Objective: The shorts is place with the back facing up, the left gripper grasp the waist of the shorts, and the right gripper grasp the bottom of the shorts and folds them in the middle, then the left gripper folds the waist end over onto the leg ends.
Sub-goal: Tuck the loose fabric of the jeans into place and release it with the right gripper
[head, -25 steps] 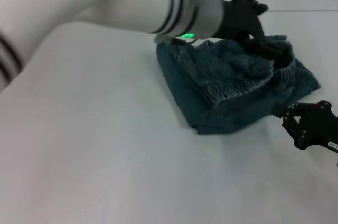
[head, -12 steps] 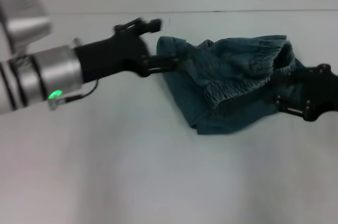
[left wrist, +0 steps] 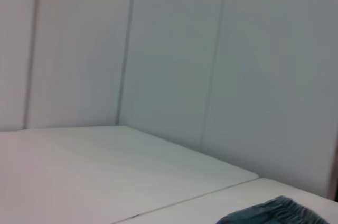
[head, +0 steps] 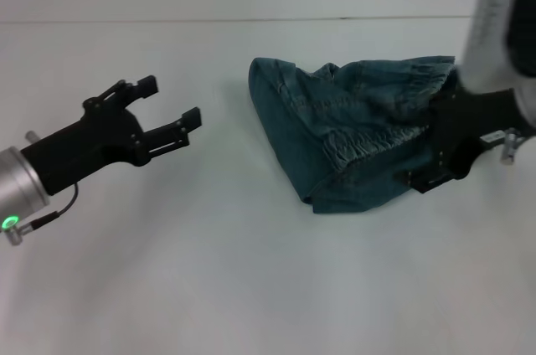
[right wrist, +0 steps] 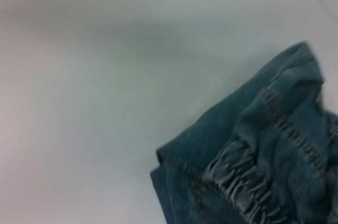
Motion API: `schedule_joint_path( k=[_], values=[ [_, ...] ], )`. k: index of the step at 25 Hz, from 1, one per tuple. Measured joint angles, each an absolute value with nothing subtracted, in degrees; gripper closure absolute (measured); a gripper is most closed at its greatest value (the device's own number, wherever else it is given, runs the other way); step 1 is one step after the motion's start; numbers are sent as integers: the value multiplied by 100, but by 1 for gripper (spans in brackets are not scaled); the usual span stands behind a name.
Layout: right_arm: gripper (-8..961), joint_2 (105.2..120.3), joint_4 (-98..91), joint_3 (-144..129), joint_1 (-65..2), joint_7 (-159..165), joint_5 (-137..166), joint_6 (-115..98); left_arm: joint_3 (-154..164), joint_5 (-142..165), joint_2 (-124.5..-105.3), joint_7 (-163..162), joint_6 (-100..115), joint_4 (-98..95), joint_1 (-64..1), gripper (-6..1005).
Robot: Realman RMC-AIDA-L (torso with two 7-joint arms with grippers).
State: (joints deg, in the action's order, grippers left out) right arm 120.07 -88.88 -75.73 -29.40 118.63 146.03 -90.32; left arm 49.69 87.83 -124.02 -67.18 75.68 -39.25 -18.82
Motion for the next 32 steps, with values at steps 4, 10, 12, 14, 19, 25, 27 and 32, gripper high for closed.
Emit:
schedule_joint_path(
  k=[4, 10, 12, 14, 19, 25, 27, 32],
  values=[
    [132, 12025, -8898, -8264, -3334, 12373, 15315, -8972, 4744, 8854, -12394, -6621, 7558, -3786, -1814, 60],
    [50, 12061, -8633, -9420, -3449, 13079, 16142, -8198, 4663, 8868, -12386, -6536, 7529, -3686, -1786, 60],
    [49, 12068, -8442, -9635, -3462, 13265, 16263, -7938, 4660, 8868, -12388, -6532, 7518, -3681, -1776, 60],
    [52, 12072, -8217, -9808, -3481, 13398, 16298, -7689, 4659, 8867, -12390, -6531, 7516, -3677, -1773, 60],
    [59, 12076, -7767, -10224, -3461, 13746, 16414, -6982, 4654, 8847, -12392, -6528, 7506, -3664, -1771, 61],
    [69, 12076, -7367, -10508, -3489, 14197, 16632, -6465, 4644, 8858, -12393, -6524, 7457, -3560, -1811, 61],
    [72, 12077, -7313, -10624, -3479, 14297, 16733, -6372, 4642, 8857, -12395, -6516, 7429, -3550, -1807, 61],
    [138, 12076, -7284, -10692, -3440, 14318, 16766, -6303, 4640, 8832, -12401, -6507, 7421, -3535, -1794, 62]
  ],
)
